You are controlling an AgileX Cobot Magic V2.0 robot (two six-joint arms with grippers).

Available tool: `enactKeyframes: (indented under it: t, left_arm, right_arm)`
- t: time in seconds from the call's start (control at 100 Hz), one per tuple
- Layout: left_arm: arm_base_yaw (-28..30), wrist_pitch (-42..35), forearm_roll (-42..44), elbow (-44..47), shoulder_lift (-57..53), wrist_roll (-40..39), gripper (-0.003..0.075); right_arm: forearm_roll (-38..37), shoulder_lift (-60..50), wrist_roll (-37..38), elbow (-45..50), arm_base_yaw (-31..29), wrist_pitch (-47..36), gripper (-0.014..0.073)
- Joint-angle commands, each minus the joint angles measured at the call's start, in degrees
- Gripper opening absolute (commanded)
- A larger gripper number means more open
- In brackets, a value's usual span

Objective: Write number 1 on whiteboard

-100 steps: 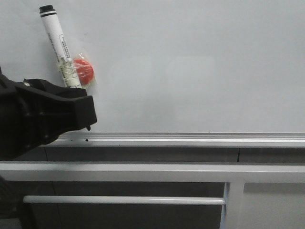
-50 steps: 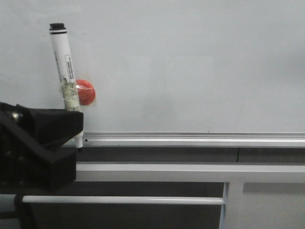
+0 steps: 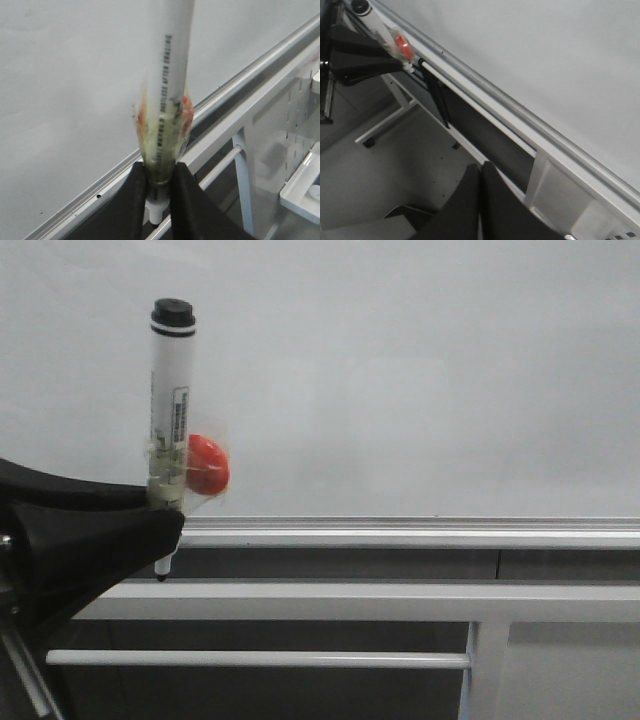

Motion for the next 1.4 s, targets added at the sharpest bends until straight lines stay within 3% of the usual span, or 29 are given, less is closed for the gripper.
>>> enactKeyframes:
  t: [0.0,0.31,0.46,0.52,0.65,0.73,0.97,1.39]
  left_arm:
    - [-0.3,0.3,0.2,-1.6,-3.4,3.5,-0.0020]
    - [-0.3,14.0,-11.6,-3.5,-11.6,20.6,-0.0020]
    - [-0.3,21.9,-18.6,-6.4,-15.1,35.0,-0.0020]
    - [-0.3,24.0,-22.2,-7.9,-15.4,41.0,-0.0020]
    - [-0.3,27.0,-27.9,-10.6,-15.4,50.6,-0.0020]
    - [-0.3,28.6,-27.9,-11.4,-15.4,51.0,-0.0020]
    - [-0.3,32.9,-23.9,-11.9,-15.4,51.4,-0.0020]
    - [-0.3,33.0,-21.5,-14.4,-15.4,51.5,-0.0020]
  right_arm:
    - [2.4,3.5,-1.6,-2.0,3.7,-4.5,-0.0045]
    - [2.0,12.5,-6.7,-2.0,22.8,-16.2,-0.0043]
    - [-2.5,15.2,-6.8,-2.0,29.2,-23.2,-0.0020]
    - [-4.1,16.3,-6.8,-2.0,30.9,-24.0,0.0053]
    - [-4.2,18.9,-6.8,-2.0,32.5,-27.3,0.0332]
    - [-4.2,19.4,-8.4,-2.0,33.7,-29.6,0.0400]
    - [-4.2,19.5,-10.8,-2.0,37.2,-38.2,0.0369]
    - [-4.2,27.5,-10.8,-6.7,37.4,-37.3,0.0331]
